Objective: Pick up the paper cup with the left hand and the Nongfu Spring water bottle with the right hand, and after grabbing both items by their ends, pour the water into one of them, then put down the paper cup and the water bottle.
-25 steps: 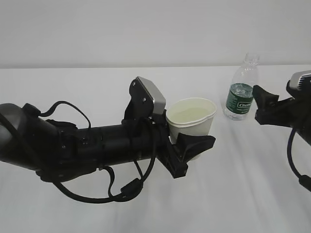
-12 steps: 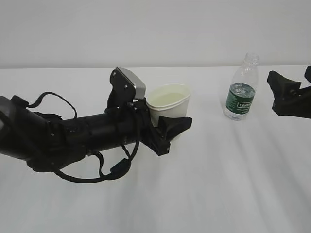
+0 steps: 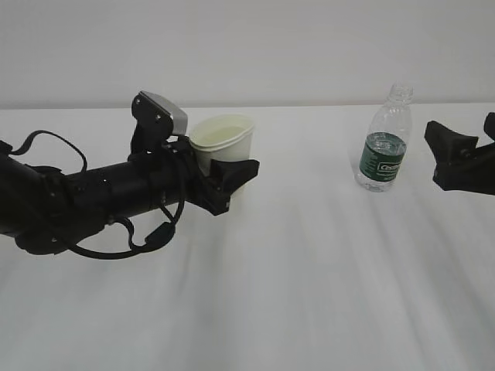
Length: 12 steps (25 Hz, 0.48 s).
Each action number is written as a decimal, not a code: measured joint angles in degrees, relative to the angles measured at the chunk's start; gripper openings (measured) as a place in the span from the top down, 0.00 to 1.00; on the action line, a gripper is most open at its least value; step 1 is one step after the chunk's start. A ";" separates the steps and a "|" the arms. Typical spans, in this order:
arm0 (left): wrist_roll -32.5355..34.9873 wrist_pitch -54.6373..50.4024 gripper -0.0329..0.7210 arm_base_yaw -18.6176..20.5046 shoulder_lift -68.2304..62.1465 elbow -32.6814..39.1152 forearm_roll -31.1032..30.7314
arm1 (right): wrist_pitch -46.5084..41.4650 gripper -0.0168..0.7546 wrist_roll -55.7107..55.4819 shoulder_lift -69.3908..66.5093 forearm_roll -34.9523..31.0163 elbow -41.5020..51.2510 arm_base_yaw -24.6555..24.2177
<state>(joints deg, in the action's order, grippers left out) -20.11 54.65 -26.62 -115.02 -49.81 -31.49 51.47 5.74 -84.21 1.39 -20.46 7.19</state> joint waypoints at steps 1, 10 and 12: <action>0.24 0.00 0.40 0.69 0.00 0.00 0.00 | -0.48 0.21 0.00 0.00 0.00 0.00 0.00; 0.66 0.00 0.40 7.65 0.00 0.00 0.36 | -1.47 0.21 0.00 0.00 0.00 0.00 0.00; 0.66 0.00 0.41 9.24 0.00 0.00 0.46 | -1.59 0.21 0.00 0.00 0.00 0.00 0.00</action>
<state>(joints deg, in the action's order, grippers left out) -19.45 54.65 -17.38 -115.02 -49.81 -31.03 49.88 5.74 -84.21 1.39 -20.46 7.19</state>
